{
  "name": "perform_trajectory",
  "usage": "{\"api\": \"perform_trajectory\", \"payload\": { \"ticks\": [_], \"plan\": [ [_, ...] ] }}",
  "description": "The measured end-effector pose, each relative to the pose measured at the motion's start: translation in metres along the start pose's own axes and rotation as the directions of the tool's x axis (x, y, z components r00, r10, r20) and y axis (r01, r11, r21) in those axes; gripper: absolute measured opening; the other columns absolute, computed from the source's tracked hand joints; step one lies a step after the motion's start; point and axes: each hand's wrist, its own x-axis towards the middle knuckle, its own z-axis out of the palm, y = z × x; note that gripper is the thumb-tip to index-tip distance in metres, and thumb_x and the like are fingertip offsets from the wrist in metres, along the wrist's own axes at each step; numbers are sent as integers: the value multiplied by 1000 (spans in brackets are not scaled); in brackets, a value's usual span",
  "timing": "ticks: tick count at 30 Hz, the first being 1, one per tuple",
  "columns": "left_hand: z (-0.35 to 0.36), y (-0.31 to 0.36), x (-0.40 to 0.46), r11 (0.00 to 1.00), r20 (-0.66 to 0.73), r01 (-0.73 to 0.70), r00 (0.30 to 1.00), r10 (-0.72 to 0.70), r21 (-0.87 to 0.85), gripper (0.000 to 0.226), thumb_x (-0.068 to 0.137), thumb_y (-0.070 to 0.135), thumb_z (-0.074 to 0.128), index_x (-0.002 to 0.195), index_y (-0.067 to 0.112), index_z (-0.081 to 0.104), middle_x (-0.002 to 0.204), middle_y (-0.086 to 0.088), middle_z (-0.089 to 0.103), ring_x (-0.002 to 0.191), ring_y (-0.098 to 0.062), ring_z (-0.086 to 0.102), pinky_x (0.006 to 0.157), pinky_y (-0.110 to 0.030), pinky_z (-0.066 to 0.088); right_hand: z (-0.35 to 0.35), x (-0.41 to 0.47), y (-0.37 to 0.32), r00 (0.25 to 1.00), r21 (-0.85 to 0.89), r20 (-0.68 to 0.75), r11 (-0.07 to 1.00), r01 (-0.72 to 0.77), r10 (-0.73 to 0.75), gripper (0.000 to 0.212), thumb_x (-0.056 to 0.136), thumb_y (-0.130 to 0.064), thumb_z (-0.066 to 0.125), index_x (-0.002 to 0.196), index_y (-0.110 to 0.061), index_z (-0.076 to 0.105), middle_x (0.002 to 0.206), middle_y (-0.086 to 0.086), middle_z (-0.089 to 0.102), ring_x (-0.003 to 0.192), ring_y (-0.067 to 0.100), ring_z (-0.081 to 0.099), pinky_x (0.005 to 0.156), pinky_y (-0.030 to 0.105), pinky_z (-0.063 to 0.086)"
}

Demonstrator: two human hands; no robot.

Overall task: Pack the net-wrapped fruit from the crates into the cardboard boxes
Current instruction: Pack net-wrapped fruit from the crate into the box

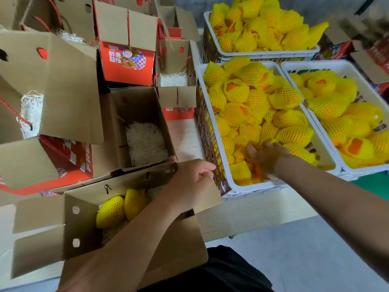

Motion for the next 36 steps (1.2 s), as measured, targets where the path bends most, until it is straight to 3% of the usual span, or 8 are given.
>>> {"api": "perform_trajectory", "payload": {
  "ticks": [4,10,13,15,18,23,29,36],
  "plan": [
    [1,-1,2,999,-2,23,1000,-23,-39,30,106,32,51,134,34,60,116,23,64,103,18,56,80,-9,40,10,2,-4,991,110,5,985,-131,132,93,84,-52,71,151,-19,15,153,7,42,144,33,30,115,44,32],
    [-2,0,-2,998,-20,10,1000,-12,-55,29,106,31,52,133,32,62,120,18,65,107,10,58,84,-10,41,-7,-3,-14,987,215,93,965,-149,131,78,93,-24,69,156,-37,25,161,9,30,148,39,27,106,51,43],
    [-3,-1,-6,997,-39,-11,999,8,-79,28,106,31,52,132,30,64,121,16,66,109,8,59,87,-12,43,-20,-13,6,997,302,-5,951,-67,72,55,83,-32,78,133,-18,59,134,15,61,125,36,56,100,43,52],
    [-3,1,-8,991,-66,-23,998,15,-130,28,106,29,53,132,29,65,120,17,67,109,9,60,87,-11,43,-26,-26,26,988,595,-117,803,-13,103,41,77,-32,83,111,-17,67,108,11,69,100,30,65,88,40,55],
    [0,14,-7,964,-145,-51,989,13,-260,27,106,30,56,131,28,65,120,15,67,111,1,62,94,-22,48,-36,-49,39,937,926,-315,265,269,150,37,77,-26,88,107,-22,68,103,1,69,87,17,64,79,36,51],
    [-5,38,-1,727,-47,2,998,-48,-687,55,96,50,63,145,24,53,132,2,65,115,-13,69,99,-28,55,-60,-68,-5,894,773,-448,-498,393,11,49,82,-28,75,128,-19,64,111,3,70,100,17,64,83,31,52],
    [-20,29,-5,573,-139,-56,985,-102,-818,49,92,45,64,135,22,61,128,-3,71,115,-18,70,101,-33,54,-74,-63,-57,876,626,-475,-731,274,-78,52,91,-22,65,137,0,54,124,16,70,109,21,68,88,27,57],
    [-35,8,-11,555,-243,-89,947,-210,-827,18,93,28,73,110,31,77,107,-6,70,95,-18,63,90,-31,54,-77,-54,-76,906,699,-422,-651,298,-39,67,78,-23,79,139,-13,53,118,7,70,103,17,69,86,28,59]
  ]
}}
